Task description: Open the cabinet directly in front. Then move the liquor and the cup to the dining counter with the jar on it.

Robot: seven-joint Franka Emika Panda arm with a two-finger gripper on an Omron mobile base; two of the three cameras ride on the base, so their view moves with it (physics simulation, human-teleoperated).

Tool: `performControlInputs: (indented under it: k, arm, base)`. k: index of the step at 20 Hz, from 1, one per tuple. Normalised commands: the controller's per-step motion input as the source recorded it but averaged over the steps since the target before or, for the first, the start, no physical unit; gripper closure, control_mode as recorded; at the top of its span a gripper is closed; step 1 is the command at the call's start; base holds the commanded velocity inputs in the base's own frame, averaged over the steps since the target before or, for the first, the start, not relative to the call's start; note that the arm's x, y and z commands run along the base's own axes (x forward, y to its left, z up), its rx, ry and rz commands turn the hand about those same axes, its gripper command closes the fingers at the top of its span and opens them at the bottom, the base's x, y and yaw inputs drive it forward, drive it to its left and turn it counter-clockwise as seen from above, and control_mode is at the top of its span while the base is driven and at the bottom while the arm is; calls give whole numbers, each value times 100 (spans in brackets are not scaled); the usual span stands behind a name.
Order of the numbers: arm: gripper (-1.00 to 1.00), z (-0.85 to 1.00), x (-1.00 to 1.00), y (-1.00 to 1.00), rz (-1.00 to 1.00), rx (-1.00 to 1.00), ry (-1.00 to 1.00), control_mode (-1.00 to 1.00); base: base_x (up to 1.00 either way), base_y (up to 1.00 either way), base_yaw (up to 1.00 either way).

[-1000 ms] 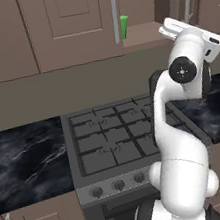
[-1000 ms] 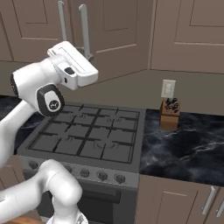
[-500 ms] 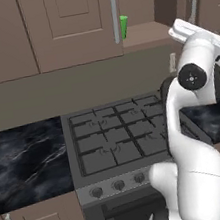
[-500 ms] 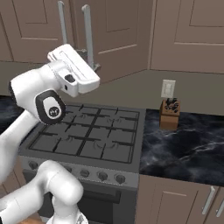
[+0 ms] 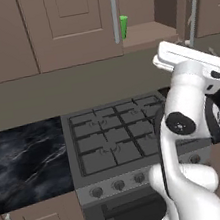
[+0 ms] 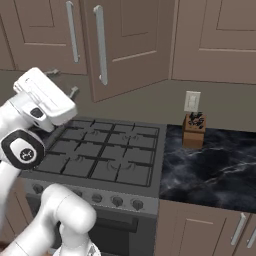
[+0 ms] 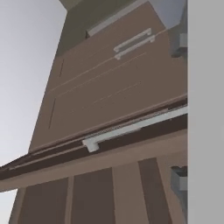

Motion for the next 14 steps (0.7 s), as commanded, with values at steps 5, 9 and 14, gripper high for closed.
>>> performControlInputs:
  k: [5, 9, 14]
  arm:
    - [-100, 6, 17, 100, -1, -20, 7, -100]
    - [-100, 2, 82, 52, -13, -8, 16, -100]
    - [-100, 0, 89, 9, -44, 0, 16, -100]
  base:
    - [0, 0, 0]
    - [0, 0, 0]
    - [0, 0, 0]
